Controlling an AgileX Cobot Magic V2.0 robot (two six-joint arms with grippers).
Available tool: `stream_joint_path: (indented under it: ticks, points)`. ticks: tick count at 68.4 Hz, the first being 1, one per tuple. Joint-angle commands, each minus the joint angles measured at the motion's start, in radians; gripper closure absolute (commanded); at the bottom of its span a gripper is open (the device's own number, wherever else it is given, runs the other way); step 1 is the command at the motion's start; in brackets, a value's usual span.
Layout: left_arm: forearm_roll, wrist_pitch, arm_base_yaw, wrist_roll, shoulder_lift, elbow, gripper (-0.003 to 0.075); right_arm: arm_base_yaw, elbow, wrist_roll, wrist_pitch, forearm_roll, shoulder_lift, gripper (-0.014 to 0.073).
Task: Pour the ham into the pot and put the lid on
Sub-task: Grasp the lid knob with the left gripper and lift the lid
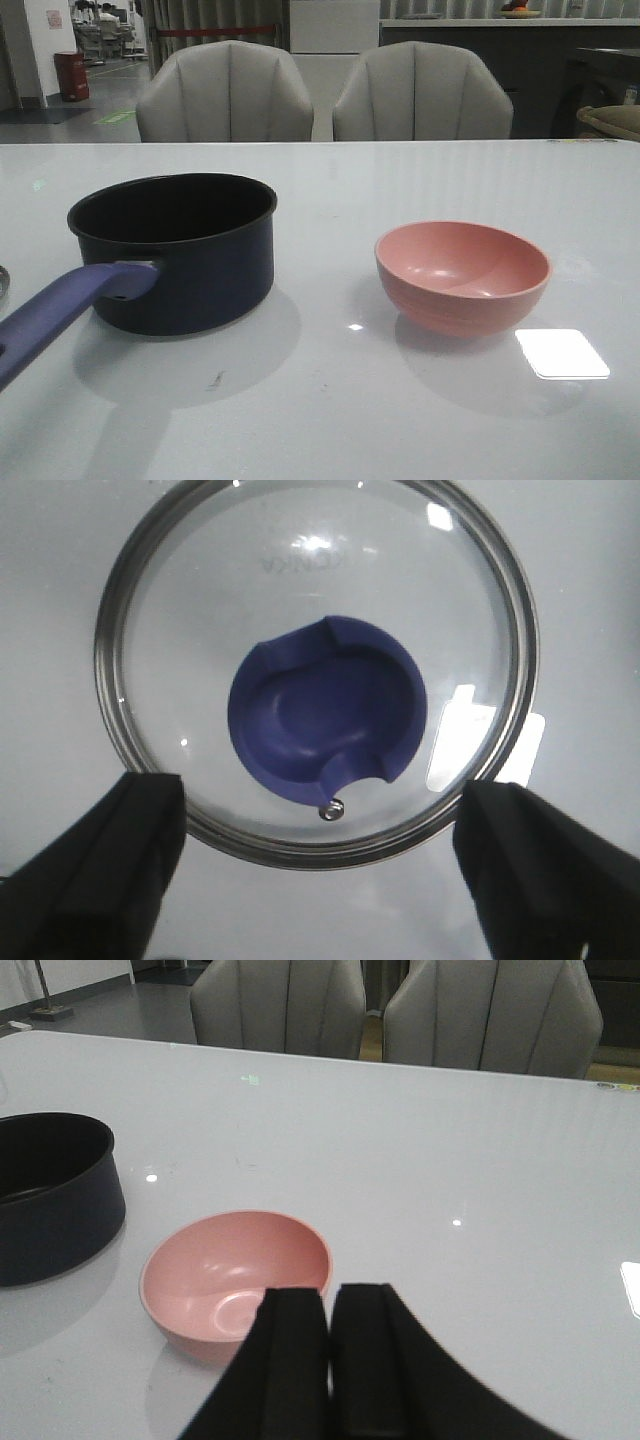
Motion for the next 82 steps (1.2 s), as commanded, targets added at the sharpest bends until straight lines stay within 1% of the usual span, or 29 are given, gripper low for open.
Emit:
stream_joint_path:
  ticks: [1, 22, 54, 72, 77, 82]
  points:
    - [-0.014, -0.009, 0.002, 0.018, -0.029, -0.035, 0.0148, 0.001, -0.028, -0.011, -0.083, 0.003, 0.007, 0.0427]
    - [-0.029, -0.013, 0.002, 0.02, 0.049, -0.037, 0.0148, 0.001, -0.028, -0.011, -0.083, 0.003, 0.007, 0.0427]
    - [-0.029, -0.12, 0.002, 0.02, 0.072, -0.037, 0.0148, 0.001, -0.028, -0.011, -0.083, 0.003, 0.007, 0.0427]
    - [-0.035, -0.113, 0.002, 0.02, 0.109, -0.037, 0.0149, 0.001, -0.028, -0.011, -0.083, 0.003, 0.007, 0.0427]
    - [-0.039, -0.124, 0.002, 0.02, 0.109, -0.037, 0.0163, 0.001, -0.028, -0.011, -0.083, 0.003, 0.007, 0.0427]
    - [-0.046, -0.128, 0.002, 0.02, 0.109, -0.037, 0.0209, 0.001, -0.028, -0.011, -0.083, 0.003, 0.007, 0.0427]
